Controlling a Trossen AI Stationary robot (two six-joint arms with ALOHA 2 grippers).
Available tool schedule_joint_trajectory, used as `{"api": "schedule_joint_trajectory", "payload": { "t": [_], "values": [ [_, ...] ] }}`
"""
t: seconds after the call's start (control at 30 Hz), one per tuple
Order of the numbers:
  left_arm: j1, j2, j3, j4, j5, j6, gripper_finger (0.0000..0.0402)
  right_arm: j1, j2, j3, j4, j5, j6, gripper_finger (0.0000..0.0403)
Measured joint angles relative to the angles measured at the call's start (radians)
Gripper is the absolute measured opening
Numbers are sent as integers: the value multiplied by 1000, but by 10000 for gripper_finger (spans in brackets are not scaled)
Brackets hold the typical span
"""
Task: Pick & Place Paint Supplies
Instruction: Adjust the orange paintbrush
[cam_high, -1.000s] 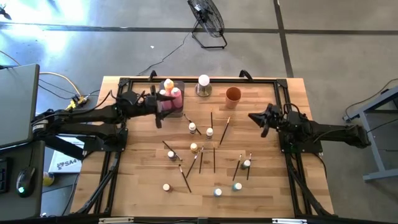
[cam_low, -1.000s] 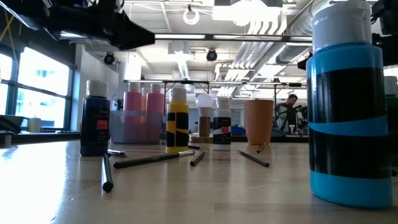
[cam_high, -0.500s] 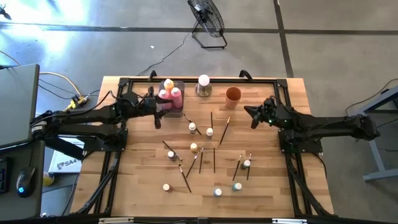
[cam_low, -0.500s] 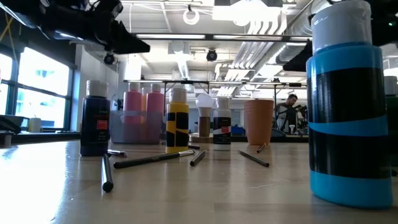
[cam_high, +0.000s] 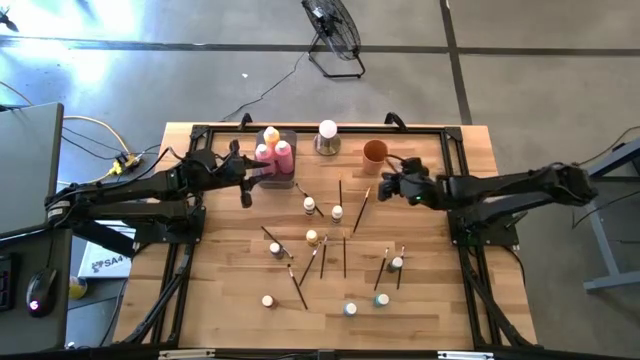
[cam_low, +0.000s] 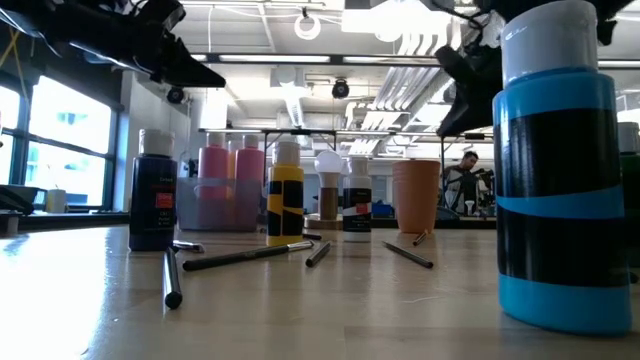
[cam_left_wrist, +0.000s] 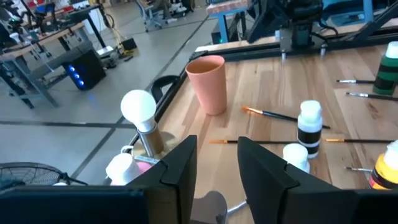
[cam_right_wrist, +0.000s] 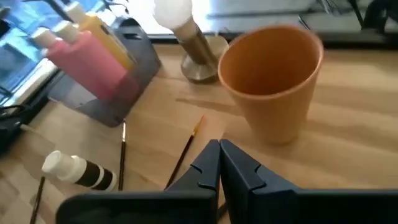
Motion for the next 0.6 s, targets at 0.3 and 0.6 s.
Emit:
{"api": "schedule_joint_trajectory", "payload": {
  "t": [0.3,0.6],
  "values": [
    [0,1,0,-1,-1,1,111,-15,200,60,-75,-107,260,3],
    [0,1,0,-1,-3,1,111,-45,311,60,-12,-181,285,3]
  ]
}}
